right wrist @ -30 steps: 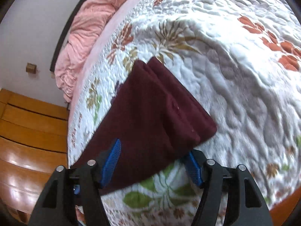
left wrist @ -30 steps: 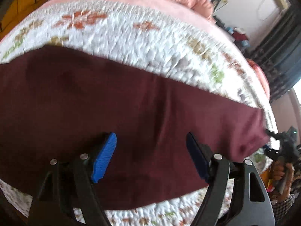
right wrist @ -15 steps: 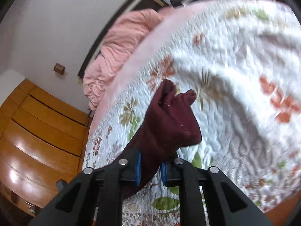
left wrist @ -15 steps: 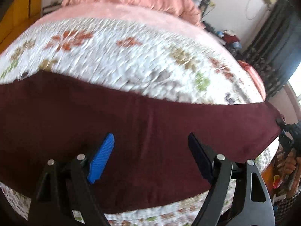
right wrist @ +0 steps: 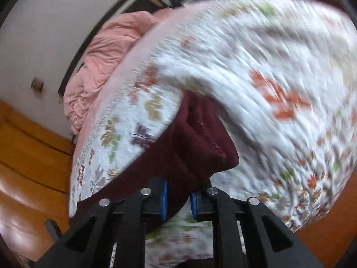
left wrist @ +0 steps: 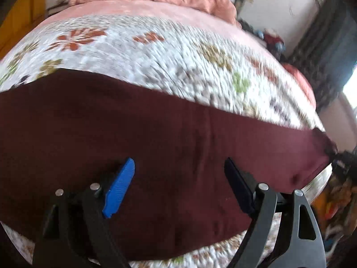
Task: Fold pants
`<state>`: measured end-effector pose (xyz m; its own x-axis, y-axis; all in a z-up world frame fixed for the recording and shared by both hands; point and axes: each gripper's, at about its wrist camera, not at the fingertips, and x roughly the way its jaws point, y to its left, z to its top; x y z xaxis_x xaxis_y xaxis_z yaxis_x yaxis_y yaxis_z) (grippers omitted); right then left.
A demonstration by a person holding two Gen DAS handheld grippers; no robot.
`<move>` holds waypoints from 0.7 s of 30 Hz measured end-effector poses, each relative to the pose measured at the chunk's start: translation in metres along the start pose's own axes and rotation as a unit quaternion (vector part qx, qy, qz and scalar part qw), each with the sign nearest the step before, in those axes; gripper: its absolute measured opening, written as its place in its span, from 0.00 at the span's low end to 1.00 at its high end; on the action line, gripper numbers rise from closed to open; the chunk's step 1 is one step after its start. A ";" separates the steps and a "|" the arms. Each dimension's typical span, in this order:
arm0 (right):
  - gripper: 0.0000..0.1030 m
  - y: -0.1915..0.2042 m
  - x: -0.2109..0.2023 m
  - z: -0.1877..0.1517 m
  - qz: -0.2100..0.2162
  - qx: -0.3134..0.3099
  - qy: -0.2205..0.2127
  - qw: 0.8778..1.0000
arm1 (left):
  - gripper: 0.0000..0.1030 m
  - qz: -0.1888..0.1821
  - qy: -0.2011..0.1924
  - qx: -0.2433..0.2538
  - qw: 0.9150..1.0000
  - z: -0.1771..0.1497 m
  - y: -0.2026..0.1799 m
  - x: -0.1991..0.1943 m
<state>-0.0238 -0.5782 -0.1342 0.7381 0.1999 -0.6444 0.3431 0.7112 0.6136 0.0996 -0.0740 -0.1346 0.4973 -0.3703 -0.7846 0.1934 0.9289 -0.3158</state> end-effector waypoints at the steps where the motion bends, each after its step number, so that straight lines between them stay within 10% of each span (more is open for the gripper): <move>1: 0.15 0.021 -0.008 0.001 0.002 -0.024 -0.010 1.000 | 0.81 0.000 -0.012 -0.007 1.000 0.001 0.006 -0.011; 12: 0.17 0.270 0.016 -0.075 0.021 -0.336 -0.002 0.942 | 0.84 0.023 -0.076 -0.114 0.990 -0.001 0.093 -0.092; 21: 0.17 0.325 0.111 -0.182 0.014 -0.416 0.116 0.902 | 0.85 0.033 -0.101 -0.182 0.978 -0.013 0.145 -0.125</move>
<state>0.0640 -0.2027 -0.0895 0.5645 0.2932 -0.7716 -0.2997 0.9438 0.1394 0.0546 0.1070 -0.0896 0.6619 -0.2669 -0.7005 -0.1399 0.8741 -0.4652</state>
